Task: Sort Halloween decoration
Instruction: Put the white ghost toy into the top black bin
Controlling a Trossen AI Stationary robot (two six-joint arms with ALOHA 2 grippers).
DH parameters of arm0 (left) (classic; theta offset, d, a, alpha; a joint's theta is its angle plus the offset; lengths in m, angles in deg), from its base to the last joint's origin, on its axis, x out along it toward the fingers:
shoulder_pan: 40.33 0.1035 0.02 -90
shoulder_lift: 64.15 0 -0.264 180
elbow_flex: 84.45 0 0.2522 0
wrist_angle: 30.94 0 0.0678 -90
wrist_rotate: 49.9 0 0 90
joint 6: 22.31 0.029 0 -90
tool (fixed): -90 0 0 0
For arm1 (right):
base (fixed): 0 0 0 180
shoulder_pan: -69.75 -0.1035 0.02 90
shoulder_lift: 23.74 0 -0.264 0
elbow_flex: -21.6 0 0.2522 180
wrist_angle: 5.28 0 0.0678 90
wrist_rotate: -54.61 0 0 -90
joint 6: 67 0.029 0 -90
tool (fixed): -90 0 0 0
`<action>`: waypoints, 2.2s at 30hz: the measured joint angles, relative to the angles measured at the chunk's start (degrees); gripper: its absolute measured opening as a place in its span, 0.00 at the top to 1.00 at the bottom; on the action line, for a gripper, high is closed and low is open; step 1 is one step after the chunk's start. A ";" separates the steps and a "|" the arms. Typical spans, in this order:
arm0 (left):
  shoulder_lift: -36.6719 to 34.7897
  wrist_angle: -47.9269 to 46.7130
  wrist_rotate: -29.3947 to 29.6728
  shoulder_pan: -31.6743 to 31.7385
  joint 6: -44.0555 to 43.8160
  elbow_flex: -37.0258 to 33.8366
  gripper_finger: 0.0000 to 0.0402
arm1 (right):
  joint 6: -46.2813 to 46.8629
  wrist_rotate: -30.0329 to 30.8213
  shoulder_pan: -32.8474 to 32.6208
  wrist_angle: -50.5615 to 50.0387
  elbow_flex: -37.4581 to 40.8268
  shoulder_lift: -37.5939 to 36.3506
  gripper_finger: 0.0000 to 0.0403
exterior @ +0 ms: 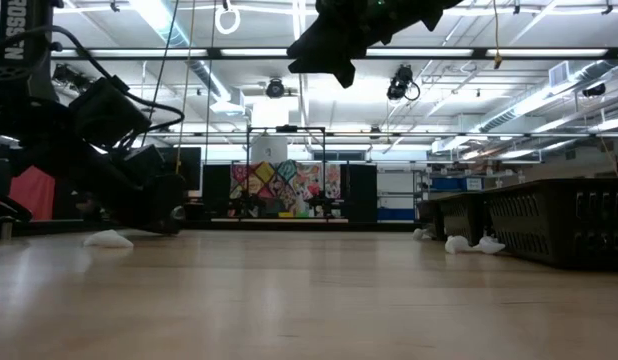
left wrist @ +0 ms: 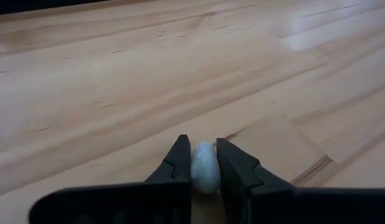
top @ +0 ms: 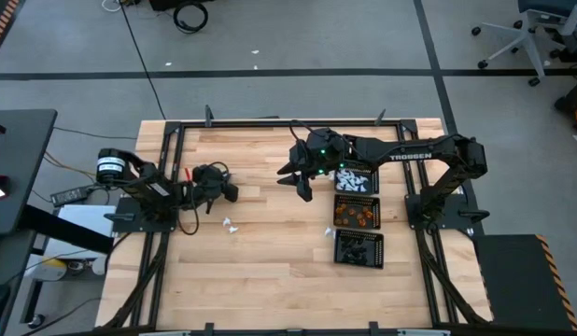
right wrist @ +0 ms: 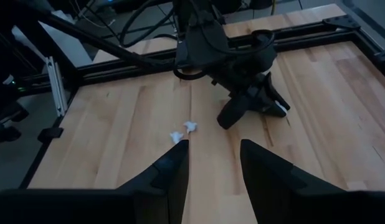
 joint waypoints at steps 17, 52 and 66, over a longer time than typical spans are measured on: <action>0.11 9.29 -11.14 0.11 -7.43 1.05 0.91 | -0.72 0.02 2.17 -0.48 0.00 -0.92 0.63; 6.98 -6.63 -39.93 6.21 -15.33 35.57 0.91 | -3.64 7.46 10.09 -10.60 -0.02 -12.96 0.63; 33.24 -11.02 -56.79 7.41 -13.80 73.01 0.91 | -0.12 7.94 12.13 -15.43 -0.02 -18.84 0.63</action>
